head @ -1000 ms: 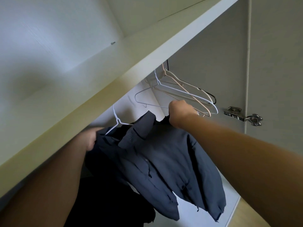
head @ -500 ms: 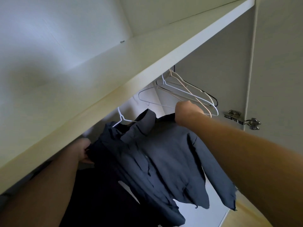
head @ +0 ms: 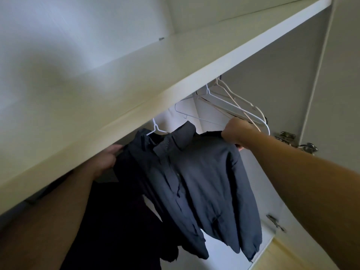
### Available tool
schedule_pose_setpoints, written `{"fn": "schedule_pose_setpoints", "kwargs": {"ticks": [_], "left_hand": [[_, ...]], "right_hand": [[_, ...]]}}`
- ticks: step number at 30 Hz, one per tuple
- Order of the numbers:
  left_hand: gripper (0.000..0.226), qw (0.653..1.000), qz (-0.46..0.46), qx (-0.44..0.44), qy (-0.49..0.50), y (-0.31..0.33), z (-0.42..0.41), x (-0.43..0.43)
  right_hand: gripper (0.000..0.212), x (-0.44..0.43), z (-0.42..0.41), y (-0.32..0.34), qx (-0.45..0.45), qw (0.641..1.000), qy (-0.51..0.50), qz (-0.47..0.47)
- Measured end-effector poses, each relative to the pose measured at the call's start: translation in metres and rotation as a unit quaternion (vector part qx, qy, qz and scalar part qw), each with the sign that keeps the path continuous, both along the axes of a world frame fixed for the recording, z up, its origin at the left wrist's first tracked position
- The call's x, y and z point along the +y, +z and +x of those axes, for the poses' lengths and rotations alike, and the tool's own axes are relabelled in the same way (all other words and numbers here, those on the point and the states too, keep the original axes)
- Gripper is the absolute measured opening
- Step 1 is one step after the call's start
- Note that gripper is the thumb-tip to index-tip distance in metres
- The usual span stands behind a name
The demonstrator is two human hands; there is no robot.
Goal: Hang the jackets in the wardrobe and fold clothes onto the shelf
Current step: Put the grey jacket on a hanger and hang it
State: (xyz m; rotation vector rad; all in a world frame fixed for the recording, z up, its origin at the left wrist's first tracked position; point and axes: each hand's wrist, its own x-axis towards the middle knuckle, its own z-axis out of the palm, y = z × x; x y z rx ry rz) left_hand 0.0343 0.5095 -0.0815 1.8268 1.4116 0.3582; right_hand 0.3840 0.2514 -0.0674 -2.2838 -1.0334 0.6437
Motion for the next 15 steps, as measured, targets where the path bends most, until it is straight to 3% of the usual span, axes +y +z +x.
{"fn": "schedule_pose_setpoints", "kwargs": {"ticks": [3,6,11,15], "left_hand": [[0.055,0.996,0.08,0.048,-0.008,-0.005,0.013,-0.013],[0.036,0.984,0.166,0.067,-0.006,-0.014,0.021,-0.018],[0.088,0.976,0.209,0.065,-0.022,-0.022,0.023,-0.015],[0.07,0.95,0.301,0.057,-0.06,-0.017,0.038,-0.025]], "right_hand": [[0.029,0.0,-0.001,-0.008,0.048,0.998,-0.029,0.025],[0.048,-0.003,-0.006,-0.014,0.012,1.0,0.015,0.004],[0.058,-0.01,-0.005,-0.03,-0.061,0.998,0.011,0.024],[0.056,-0.008,-0.007,-0.035,-0.111,0.992,0.054,-0.002]]}}
